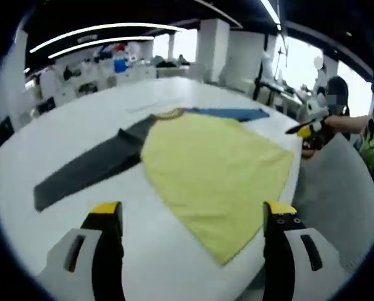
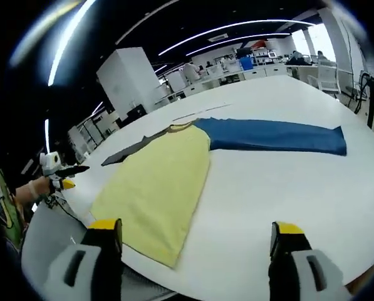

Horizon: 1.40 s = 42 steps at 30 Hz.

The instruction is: Fold the garment on the visible template until the final outline fits inside the template.

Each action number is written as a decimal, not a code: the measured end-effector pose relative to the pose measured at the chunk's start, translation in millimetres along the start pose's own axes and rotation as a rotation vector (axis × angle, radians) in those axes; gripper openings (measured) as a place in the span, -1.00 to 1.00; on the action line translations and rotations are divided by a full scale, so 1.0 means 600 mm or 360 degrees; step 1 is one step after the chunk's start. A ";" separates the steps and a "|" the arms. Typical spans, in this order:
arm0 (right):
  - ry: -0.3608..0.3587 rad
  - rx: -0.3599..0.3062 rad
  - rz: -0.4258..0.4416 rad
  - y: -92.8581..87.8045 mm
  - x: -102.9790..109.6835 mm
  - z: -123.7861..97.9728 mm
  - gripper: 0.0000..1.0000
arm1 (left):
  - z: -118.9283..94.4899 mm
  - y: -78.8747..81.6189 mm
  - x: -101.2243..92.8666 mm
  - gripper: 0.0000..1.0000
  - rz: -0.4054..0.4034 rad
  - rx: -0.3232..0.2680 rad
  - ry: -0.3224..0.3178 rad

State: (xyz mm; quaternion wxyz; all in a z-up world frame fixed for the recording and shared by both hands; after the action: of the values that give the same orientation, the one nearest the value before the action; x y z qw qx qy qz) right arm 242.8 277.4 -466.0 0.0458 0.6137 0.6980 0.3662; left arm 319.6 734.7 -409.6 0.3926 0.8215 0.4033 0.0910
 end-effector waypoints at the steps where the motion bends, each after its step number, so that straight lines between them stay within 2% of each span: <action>1: -0.0012 -0.0011 -0.0004 0.002 -0.003 -0.003 0.99 | -0.004 0.009 0.003 0.90 -0.0047 -0.0056 -0.0019; 4: -0.0043 -0.0033 -0.0008 0.007 -0.010 -0.011 0.99 | -0.013 0.021 0.013 0.97 -0.0068 -0.0124 0.0000; 8: -0.0079 -0.0048 -0.0008 0.014 -0.026 -0.021 0.99 | -0.013 0.024 0.011 0.96 -0.0080 -0.0130 0.0008; 14: -0.0108 -0.0059 -0.0004 0.025 -0.040 -0.027 0.99 | -0.007 0.020 0.002 0.95 -0.0073 -0.0106 -0.0004; 24: -0.0178 -0.0087 -0.0019 0.049 -0.062 -0.036 0.94 | -0.007 0.009 0.016 0.88 -0.0090 -0.0063 0.0011; 33: -0.0318 -0.0169 0.0008 0.095 -0.119 -0.055 0.82 | -0.004 -0.005 0.016 0.85 -0.0124 -0.0023 0.0012; 36: -0.0373 -0.0216 0.0048 0.118 -0.148 -0.063 0.79 | -0.003 -0.009 0.016 0.83 -0.0130 0.0004 0.0016; 39: -0.0371 -0.0271 0.0136 0.137 -0.171 -0.068 0.70 | -0.002 -0.011 0.018 0.82 -0.0144 0.0012 0.0025; 42: -0.0443 -0.0272 0.0129 0.148 -0.193 -0.070 0.67 | 0.000 -0.014 0.018 0.81 -0.0153 0.0023 0.0024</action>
State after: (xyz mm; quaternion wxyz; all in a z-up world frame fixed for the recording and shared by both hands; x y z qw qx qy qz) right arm 322.6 153.4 -429.4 0.1792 0.6799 0.6259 0.3374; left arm 321.6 745.6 -417.2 0.3875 0.8033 0.4459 0.0754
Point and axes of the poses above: the point that each gripper's makers call its tool centre point, and the gripper's own axes: z roughly forward along the fingers, x roughly to its left, y roughly out of its top, the point moved 5 cm from there along -z, roughly backward along the fingers, and after that the axes turned 15 degrees about x, right-handed, at the moved point
